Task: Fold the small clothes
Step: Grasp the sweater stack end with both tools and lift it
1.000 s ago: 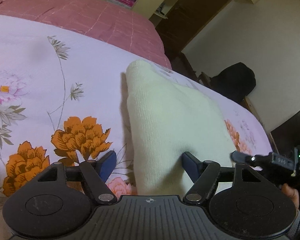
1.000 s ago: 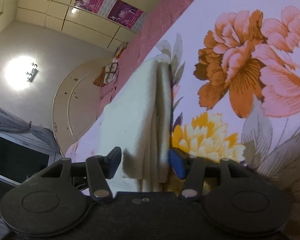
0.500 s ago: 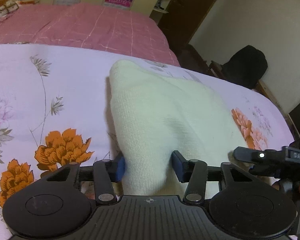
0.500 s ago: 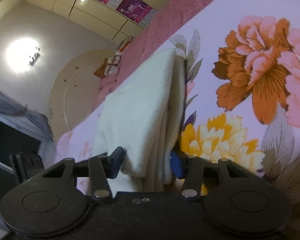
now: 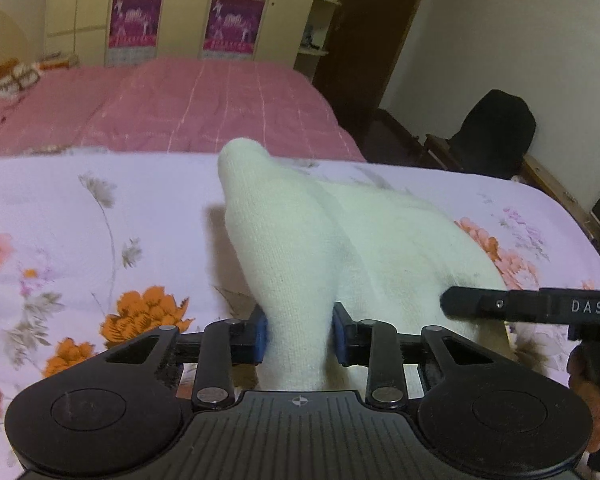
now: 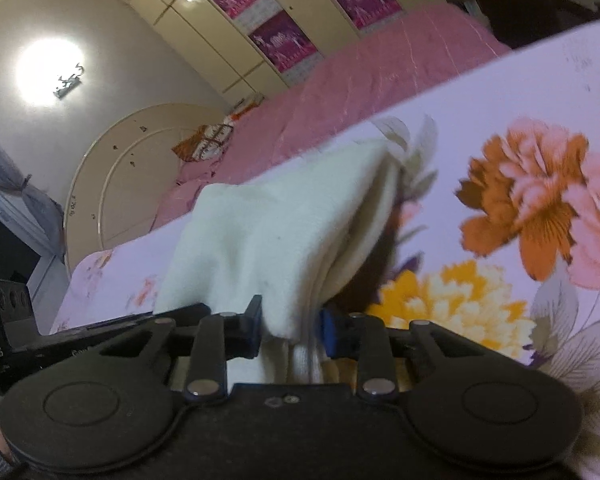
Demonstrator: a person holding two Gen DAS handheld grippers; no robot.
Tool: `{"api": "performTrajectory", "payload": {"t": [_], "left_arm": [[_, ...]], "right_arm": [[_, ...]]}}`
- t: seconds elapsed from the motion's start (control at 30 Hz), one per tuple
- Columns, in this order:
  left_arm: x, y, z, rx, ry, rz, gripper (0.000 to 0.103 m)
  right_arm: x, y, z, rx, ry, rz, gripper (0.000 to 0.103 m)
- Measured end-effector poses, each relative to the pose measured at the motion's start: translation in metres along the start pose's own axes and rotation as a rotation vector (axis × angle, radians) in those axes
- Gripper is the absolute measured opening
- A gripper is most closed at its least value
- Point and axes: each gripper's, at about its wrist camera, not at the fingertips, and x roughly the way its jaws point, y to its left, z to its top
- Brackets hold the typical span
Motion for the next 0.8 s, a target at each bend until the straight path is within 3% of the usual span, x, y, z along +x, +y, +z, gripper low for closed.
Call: {"api": "performTrajectory", "payload": {"t": [0.4,0.57,0.8], "left_arm": [[-0.099,0.041,0.01,0.037,-0.05,0.007,0.032],[-0.132,0.099,0.001,0.038,-0.038,0.025,0.032],[-0.168,0.201,-0.031,-0.005,0.015,0.047,0.032]], "right_arm": [[-0.014,0.085,-0.002,-0.101,-0.025,0.027,0.027],[0.008,0.138,-0.018,-0.147,-0.024,0.032,0.027],[0.07,0.207,-0.06,-0.14,0.037,0.061,0.027]]}}
